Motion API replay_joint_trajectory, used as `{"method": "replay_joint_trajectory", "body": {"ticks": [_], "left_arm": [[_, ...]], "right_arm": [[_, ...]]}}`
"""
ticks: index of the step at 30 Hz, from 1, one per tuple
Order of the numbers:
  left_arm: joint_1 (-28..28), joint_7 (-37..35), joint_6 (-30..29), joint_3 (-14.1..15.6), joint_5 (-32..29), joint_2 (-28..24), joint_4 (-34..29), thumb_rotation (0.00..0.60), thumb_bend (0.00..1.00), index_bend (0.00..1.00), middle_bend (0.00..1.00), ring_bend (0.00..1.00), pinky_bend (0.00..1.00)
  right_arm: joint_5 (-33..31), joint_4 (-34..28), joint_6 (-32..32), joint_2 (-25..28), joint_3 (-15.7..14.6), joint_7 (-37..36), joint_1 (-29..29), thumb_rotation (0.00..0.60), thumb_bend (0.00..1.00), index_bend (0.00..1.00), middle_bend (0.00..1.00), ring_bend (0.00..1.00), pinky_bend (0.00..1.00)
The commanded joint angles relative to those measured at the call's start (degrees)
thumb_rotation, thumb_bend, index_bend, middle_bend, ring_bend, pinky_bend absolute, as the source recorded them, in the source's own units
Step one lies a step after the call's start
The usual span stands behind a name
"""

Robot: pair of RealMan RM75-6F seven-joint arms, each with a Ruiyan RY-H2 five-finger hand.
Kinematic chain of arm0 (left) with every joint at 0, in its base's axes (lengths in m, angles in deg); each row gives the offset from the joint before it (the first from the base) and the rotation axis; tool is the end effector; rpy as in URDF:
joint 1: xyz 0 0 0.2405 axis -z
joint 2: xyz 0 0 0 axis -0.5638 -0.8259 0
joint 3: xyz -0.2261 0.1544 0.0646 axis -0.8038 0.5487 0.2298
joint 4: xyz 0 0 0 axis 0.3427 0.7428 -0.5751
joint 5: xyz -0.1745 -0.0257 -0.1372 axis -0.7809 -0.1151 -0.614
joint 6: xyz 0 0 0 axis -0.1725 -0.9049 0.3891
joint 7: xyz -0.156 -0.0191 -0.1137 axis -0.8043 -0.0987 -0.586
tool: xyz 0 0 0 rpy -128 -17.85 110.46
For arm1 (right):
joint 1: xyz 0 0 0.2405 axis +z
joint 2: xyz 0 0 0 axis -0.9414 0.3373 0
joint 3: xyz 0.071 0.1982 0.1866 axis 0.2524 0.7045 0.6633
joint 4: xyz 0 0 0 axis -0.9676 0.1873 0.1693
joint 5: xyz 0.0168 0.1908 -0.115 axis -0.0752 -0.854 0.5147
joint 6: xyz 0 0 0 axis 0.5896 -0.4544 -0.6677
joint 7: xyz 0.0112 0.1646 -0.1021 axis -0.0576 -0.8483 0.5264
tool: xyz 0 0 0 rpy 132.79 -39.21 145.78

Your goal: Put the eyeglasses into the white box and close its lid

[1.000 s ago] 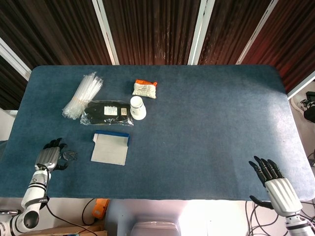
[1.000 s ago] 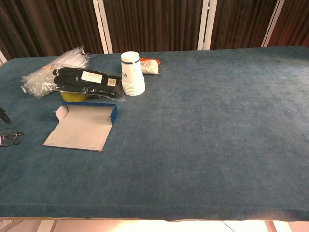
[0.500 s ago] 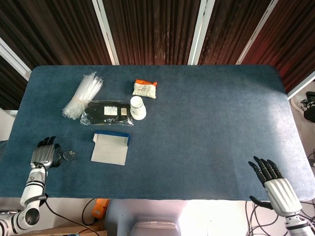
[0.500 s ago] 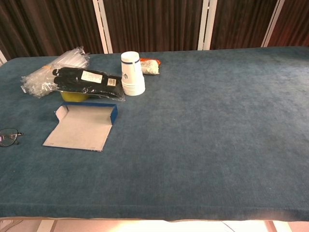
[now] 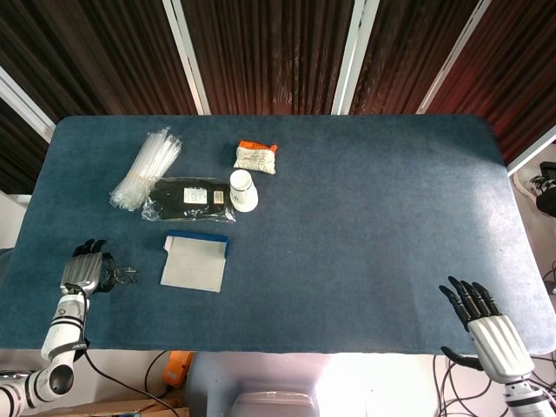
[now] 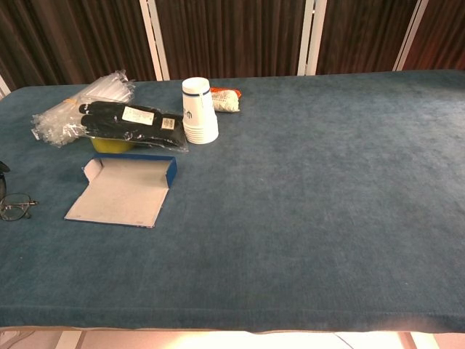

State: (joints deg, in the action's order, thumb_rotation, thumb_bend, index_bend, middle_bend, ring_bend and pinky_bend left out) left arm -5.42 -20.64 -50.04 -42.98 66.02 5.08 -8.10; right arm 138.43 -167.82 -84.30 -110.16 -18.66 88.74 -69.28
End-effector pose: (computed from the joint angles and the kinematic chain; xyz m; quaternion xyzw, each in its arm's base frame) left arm -0.3768 0.3791 0.0295 -0.6231 -0.4913 -0.1964 0.5761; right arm -0.3244 -0.1731 0.1290 0.6780 -0.3856 0.3513 0.5180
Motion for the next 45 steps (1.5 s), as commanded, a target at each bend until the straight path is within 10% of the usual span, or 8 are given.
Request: {"method": "replay_joint_trajectory", "body": {"ticks": [1,28,45], "left_arm": [[0.11,0.02,-0.05,-0.16,-0.06,0.27,0.34,0.6,0.41,0.6,0.12,0.01,0.1],[-0.96,-5.05,-8.99,-1.9,10.95,0.69,-4.66,0.6,0.44,0.68,0.17,0.04,0.1],[6.8,12.02,-12.95,-3.93,14.55,12.65,-3.39,0.6,0.43,0.67,0.17,0.04,0.09]], "right_arm": [[-0.01,0.03,0.01,-0.03,0.02,0.0,0.01,0.6,0.28,0.0,0.0,0.0,0.0],[0.42,-0.06,-0.08,0.0,-0.15,-0.03,-0.02,0.6,0.28,0.0,0.0,0.0,0.0],[0.76,0.13,-0.25,0.98,-0.41,-2.26,0.13,0.6,0.28,0.0,0.0,0.0,0.0]]}}
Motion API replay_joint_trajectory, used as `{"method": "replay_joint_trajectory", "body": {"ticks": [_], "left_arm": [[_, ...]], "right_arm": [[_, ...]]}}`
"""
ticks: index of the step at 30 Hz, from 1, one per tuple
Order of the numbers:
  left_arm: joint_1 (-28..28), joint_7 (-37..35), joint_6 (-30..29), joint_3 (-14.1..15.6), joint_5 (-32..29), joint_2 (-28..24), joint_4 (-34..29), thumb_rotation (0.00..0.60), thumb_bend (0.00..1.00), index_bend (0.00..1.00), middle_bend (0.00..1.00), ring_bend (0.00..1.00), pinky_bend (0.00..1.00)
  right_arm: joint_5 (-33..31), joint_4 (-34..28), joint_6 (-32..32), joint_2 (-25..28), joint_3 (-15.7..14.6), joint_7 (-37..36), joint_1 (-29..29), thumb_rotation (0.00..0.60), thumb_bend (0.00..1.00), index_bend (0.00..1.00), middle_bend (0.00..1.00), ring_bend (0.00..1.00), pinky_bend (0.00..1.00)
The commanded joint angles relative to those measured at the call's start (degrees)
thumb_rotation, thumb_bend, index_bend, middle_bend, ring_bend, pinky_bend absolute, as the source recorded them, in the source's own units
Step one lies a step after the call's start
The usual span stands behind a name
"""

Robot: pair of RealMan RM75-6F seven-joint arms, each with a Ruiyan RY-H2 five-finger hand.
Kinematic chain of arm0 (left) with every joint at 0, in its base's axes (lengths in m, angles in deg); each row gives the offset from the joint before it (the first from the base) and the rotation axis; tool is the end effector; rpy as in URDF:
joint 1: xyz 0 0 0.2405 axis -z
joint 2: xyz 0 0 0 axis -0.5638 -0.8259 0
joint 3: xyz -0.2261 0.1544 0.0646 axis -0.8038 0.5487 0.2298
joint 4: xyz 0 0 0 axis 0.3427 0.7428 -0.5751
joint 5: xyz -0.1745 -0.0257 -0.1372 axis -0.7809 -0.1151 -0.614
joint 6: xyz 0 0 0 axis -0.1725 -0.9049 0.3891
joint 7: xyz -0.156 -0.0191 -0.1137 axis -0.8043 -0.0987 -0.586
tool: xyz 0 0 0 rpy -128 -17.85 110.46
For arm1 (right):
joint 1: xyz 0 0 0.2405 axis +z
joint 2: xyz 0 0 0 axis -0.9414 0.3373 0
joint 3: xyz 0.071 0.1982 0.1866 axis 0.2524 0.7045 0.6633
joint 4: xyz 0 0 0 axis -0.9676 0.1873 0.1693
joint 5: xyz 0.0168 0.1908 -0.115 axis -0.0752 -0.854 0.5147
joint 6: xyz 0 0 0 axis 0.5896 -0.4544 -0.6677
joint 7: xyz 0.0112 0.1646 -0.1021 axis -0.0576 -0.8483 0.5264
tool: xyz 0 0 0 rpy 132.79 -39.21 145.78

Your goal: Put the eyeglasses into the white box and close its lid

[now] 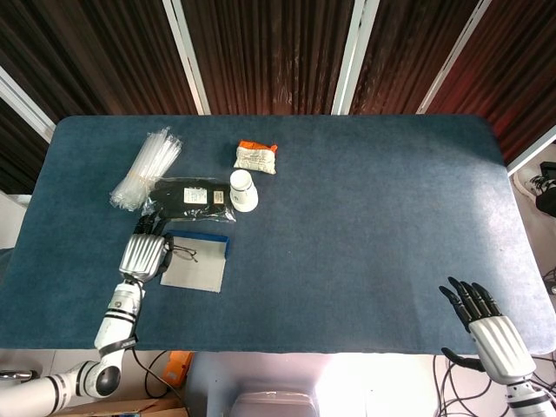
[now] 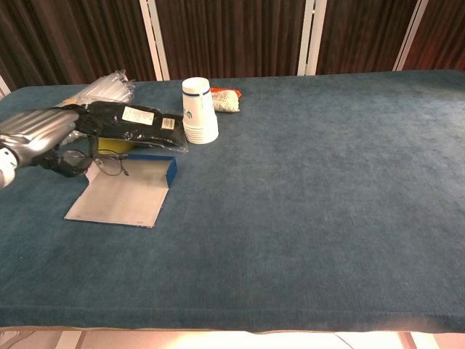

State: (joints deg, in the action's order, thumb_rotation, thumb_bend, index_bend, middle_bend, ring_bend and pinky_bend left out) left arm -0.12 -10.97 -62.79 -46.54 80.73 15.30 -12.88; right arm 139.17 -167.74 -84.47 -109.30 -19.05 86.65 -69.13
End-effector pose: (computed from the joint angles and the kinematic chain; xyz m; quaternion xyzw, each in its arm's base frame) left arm -0.2264 0.4022 -0.0233 -0.6927 -0.3414 -0.3299 0.5429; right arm -0.3240 -0.1719 0.1325 0.6781 -0.3914 0.3572 0.5094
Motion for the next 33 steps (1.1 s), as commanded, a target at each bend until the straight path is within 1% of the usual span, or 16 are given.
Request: {"method": "replay_joint_trajectory", "body": {"ticks": [1,5,10,24,33], "left_arm": [[1.85,3.22,-0.2,-0.43,-0.34,3.15,1.8,0.6,0.43,0.67,0.17,0.04,0.09],[2.73,4.99,-0.64,-0.95,-0.78,5.47,3.35,0.6,0.41,0.67,0.17,0.05,0.09],[3.63,7.14,-0.34,-1.4,-1.81,7.14,5.31,0.6,0.4,0.67,0.18,0.05,0.09],[3.95,10.29,0.61,-1.63,-4.78,7.14,5.38,0.6,0.4,0.68,0.18,0.05,0.09],[4.69,10.38,1.66,-1.83,-5.76,8.43,8.04,0.6,0.39,0.68,0.18,0.05,0.09]], "right_arm": [[0.03,0.07,-0.11,0.19,-0.04,-0.34,-0.03,0.6,0.28,0.0,0.0,0.0,0.0],[0.19,0.13,-0.19,0.42,-0.12,-0.87,0.0,0.6,0.28,0.0,0.0,0.0,0.0],[0.44,0.16,-0.3,0.64,-0.23,-1.43,0.03,0.6,0.28,0.0,0.0,0.0,0.0],[0.66,0.14,-0.49,0.73,-0.29,-1.63,-0.02,0.6,0.28,0.0,0.0,0.0,0.0],[0.85,0.22,-0.84,0.91,-0.33,-2.04,-0.12,0.6,0.28,0.0,0.0,0.0,0.0]]}}
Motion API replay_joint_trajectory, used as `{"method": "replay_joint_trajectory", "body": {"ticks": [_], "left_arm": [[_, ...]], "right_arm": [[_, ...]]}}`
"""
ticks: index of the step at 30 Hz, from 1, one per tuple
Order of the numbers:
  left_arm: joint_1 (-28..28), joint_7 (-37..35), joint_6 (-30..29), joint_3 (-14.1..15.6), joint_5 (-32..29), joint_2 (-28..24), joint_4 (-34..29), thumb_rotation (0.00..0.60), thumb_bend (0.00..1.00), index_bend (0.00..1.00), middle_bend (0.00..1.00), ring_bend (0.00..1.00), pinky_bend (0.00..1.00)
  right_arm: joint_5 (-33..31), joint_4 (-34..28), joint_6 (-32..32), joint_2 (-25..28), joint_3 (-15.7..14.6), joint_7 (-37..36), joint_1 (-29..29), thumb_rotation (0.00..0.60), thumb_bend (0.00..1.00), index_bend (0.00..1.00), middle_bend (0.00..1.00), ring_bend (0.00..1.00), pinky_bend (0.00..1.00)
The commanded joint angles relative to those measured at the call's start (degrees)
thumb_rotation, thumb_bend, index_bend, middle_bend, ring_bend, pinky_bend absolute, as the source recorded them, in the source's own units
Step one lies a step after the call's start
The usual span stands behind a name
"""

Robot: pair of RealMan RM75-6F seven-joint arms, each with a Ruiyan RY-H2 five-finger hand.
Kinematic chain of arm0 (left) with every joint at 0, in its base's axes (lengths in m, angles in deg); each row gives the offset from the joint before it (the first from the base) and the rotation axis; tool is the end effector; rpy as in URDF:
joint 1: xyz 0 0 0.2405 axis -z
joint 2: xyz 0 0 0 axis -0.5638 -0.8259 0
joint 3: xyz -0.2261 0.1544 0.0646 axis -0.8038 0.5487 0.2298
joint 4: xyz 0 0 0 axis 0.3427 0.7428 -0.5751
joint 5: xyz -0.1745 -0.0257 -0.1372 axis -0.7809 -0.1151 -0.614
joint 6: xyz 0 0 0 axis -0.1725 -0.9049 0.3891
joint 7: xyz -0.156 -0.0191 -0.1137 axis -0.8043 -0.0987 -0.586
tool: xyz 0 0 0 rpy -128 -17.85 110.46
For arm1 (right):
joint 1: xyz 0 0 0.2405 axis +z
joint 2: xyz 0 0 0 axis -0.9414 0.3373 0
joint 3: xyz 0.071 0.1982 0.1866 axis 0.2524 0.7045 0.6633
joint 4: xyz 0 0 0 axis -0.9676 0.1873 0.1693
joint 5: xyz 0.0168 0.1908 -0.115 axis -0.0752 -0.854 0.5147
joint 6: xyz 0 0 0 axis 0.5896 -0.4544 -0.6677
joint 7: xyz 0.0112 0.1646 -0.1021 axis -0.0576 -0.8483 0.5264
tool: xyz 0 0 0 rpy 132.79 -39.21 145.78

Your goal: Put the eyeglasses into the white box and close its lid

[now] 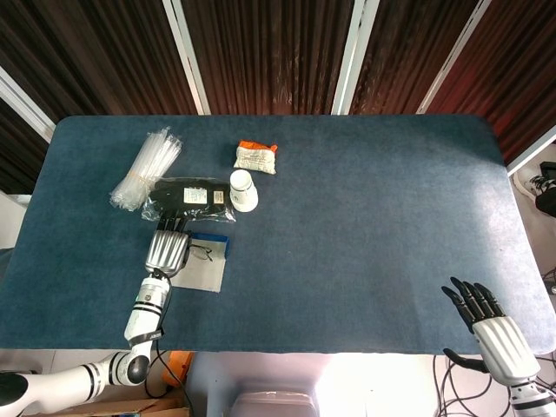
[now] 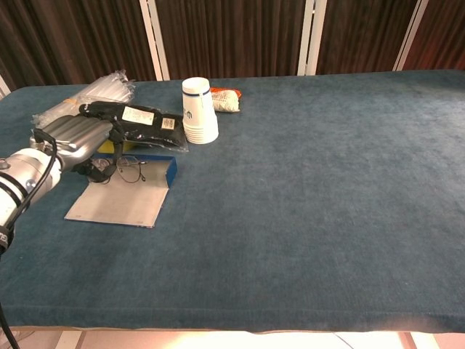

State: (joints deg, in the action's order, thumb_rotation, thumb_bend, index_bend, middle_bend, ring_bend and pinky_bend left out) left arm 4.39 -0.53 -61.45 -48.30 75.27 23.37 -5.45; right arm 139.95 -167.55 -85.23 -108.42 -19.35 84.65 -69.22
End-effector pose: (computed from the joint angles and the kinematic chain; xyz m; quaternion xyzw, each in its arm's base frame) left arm -0.2075 0.4212 -0.0625 -0.7094 -0.3073 -0.2837 0.5672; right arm -0.3236 -0.1701 0.1382 0.6762 -0.3945 0.3647 0.5041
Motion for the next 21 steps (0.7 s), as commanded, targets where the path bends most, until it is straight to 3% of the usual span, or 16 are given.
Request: {"method": "replay_joint_trajectory", "body": {"ticks": [1,11,16,21], "left_arm": [[0.28,-0.13,0.51,-0.09,-0.41,0.55,1.04,0.6,0.39,0.67,0.18,0.05,0.09],[0.93,-1.62,1.3,-0.39,-0.33,2.09,4.03,0.6,0.36,0.59,0.18,0.06,0.09],[1.08,-2.93,2.05,-0.75,-0.57,2.35,4.73,0.6,0.36,0.39,0.16,0.06,0.09],[1.14,-3.59,1.94,-0.92,-0.45,2.8,5.53,0.6,0.35,0.27,0.15,0.05,0.08]], "right_arm": [[0.09,0.03,-0.14,0.05,-0.03,-0.06,-0.06,0.6,0.28,0.0,0.0,0.0,0.0],[0.34,0.09,-0.44,0.23,-0.12,-0.42,-0.17,0.6,0.28,0.0,0.0,0.0,0.0],[0.36,0.16,-0.57,0.29,-0.12,-0.58,-0.23,0.6,0.28,0.0,0.0,0.0,0.0],[0.44,0.14,-0.65,0.31,-0.14,-0.52,-0.28,0.6,0.28,0.0,0.0,0.0,0.0]]}}
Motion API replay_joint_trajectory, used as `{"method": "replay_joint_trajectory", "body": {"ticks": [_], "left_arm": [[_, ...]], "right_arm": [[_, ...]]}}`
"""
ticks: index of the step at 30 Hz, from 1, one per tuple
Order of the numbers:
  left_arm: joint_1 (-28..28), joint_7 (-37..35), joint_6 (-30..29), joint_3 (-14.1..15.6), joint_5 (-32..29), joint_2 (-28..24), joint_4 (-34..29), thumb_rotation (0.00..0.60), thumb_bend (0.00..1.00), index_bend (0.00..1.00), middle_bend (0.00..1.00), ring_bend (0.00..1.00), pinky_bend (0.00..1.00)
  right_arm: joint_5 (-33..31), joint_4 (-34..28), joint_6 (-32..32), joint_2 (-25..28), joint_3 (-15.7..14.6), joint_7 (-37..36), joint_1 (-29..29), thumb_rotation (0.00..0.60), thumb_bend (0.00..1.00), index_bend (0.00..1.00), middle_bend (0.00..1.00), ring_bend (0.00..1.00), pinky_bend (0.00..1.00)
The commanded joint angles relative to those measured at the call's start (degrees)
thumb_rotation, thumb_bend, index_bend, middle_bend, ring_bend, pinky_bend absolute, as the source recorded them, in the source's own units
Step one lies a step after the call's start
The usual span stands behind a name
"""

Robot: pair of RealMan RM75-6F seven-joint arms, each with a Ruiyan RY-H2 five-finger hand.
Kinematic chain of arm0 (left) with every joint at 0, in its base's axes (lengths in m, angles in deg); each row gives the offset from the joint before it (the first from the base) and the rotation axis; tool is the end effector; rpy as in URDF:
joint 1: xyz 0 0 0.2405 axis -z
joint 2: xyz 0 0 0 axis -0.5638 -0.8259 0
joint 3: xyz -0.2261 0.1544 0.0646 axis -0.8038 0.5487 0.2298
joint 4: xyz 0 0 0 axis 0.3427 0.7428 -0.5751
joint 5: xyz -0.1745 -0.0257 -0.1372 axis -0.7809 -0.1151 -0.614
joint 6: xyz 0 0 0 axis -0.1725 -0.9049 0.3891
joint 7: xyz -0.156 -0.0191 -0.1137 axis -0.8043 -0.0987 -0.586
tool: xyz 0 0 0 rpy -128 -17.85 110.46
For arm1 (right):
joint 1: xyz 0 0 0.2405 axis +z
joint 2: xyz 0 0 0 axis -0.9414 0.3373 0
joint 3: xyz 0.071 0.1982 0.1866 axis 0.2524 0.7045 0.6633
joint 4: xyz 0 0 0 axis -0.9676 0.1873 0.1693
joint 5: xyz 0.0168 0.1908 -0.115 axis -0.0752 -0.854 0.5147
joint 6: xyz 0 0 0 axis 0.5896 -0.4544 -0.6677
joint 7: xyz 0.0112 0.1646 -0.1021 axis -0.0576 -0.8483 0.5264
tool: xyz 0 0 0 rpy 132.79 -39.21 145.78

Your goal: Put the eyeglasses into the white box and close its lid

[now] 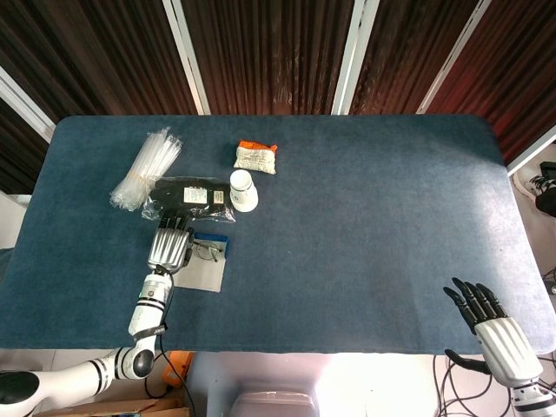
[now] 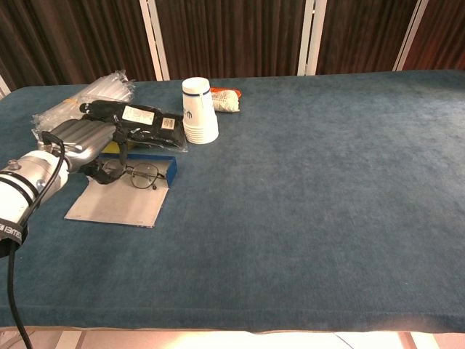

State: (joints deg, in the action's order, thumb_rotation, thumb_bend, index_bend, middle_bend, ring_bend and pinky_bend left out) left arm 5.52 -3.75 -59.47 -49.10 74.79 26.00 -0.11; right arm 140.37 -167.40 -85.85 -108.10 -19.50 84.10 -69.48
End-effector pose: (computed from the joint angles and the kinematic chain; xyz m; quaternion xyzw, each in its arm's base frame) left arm -0.2118 0.4317 -0.0727 -0.7022 -0.3231 -0.2865 0.5661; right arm -0.3236 -0.1680 0.1411 0.6754 -0.3938 0.3675 0.5037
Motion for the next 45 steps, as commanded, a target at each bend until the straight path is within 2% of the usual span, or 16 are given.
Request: {"method": "replay_joint_trajectory", "body": {"ticks": [1,6,11,17,22,29,38,45], "left_arm": [[-0.02,-0.71,-0.15,-0.2,0.16,0.22,0.22,0.6,0.35,0.25,0.15,0.05,0.09],[-0.94,-2.55,-2.65,0.38,2.8,-0.82,-2.07,0.6,0.35,0.24,0.15,0.06,0.09],[-4.21,-5.58,-6.22,3.42,7.72,-6.39,-11.52,0.6,0.33,0.27,0.15,0.06,0.09],[-6.6,-9.15,-0.8,7.2,7.34,-18.48,-26.38,0.6,0.29,0.26,0.11,0.02,0.09],[-6.5,-9.14,3.27,9.29,6.21,-24.43,-31.28,0.6,0.28,0.22,0.06,0.0,0.09],[-6.09,-7.55,5.94,11.44,4.42,-25.45,-31.09,0.6,0.28,0.24,0.02,0.0,0.08],[-5.7,-6.53,5.42,11.47,3.77,-20.41,-25.16,0.6,0.28,0.22,0.0,0.0,0.08],[-5.08,-5.05,5.5,11.22,2.98,-18.22,-22.33,0.6,0.28,0.25,0.0,0.0,0.08]], "right_arm": [[0.04,0.0,-0.05,0.01,-0.01,0.05,-0.04,0.6,0.28,0.0,0.0,0.0,0.0],[0.16,0.04,0.02,0.0,-0.07,0.15,-0.03,0.6,0.28,0.0,0.0,0.0,0.0],[0.06,-0.03,0.34,-0.15,-0.07,0.77,0.01,0.6,0.28,0.0,0.0,0.0,0.0],[0.27,-0.17,0.54,-0.46,-0.2,1.73,-0.04,0.6,0.28,0.0,0.0,0.0,0.0],[0.27,-0.32,1.28,-0.83,-0.29,2.62,0.17,0.6,0.28,0.0,0.0,0.0,0.0],[0.15,-0.51,1.78,-1.09,-0.32,3.42,0.31,0.6,0.28,0.0,0.0,0.0,0.0],[0.16,-0.4,1.34,-0.9,-0.32,2.69,0.21,0.6,0.28,0.0,0.0,0.0,0.0],[0.17,-0.33,1.15,-0.81,-0.31,2.39,0.17,0.6,0.28,0.0,0.0,0.0,0.0]]}}
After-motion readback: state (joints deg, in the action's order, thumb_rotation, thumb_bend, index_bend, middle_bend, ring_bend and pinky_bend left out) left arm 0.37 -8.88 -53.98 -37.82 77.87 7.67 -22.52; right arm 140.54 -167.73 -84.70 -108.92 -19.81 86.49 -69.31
